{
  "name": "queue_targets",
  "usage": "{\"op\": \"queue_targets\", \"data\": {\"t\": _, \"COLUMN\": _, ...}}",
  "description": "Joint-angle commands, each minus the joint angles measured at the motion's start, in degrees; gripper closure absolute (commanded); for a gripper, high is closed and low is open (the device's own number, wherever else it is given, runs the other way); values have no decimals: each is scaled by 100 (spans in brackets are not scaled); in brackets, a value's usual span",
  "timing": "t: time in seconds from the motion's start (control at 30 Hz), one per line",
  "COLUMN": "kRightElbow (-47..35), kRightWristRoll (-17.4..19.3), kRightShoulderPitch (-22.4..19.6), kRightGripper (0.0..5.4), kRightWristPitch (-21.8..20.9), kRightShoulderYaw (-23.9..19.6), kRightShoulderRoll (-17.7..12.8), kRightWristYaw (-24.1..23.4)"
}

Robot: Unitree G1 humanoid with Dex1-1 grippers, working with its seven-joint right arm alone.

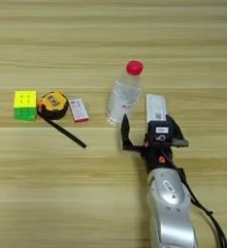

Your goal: Move the objects on the table

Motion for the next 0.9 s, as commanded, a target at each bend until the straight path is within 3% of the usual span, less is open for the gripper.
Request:
{"op": "queue_targets", "data": {"t": 0.03, "kRightElbow": -80, "kRightWristRoll": 10, "kRightShoulderPitch": -326, "kRightGripper": 2, "kRightWristPitch": 9, "kRightShoulderYaw": -107, "kRightShoulderRoll": -98, "kRightWristYaw": -149}}
{"op": "queue_targets", "data": {"t": 0.47, "kRightElbow": 819, "kRightWristRoll": 91, "kRightShoulderPitch": -807, "kRightGripper": 2, "kRightWristPitch": 17, "kRightShoulderYaw": -380, "kRightShoulderRoll": -253, "kRightWristYaw": -274}}
{"op": "queue_targets", "data": {"t": 0.9, "kRightElbow": 2070, "kRightWristRoll": 385, "kRightShoulderPitch": -1418, "kRightGripper": 2, "kRightWristPitch": -145, "kRightShoulderYaw": -739, "kRightShoulderRoll": -617, "kRightWristYaw": -92}}
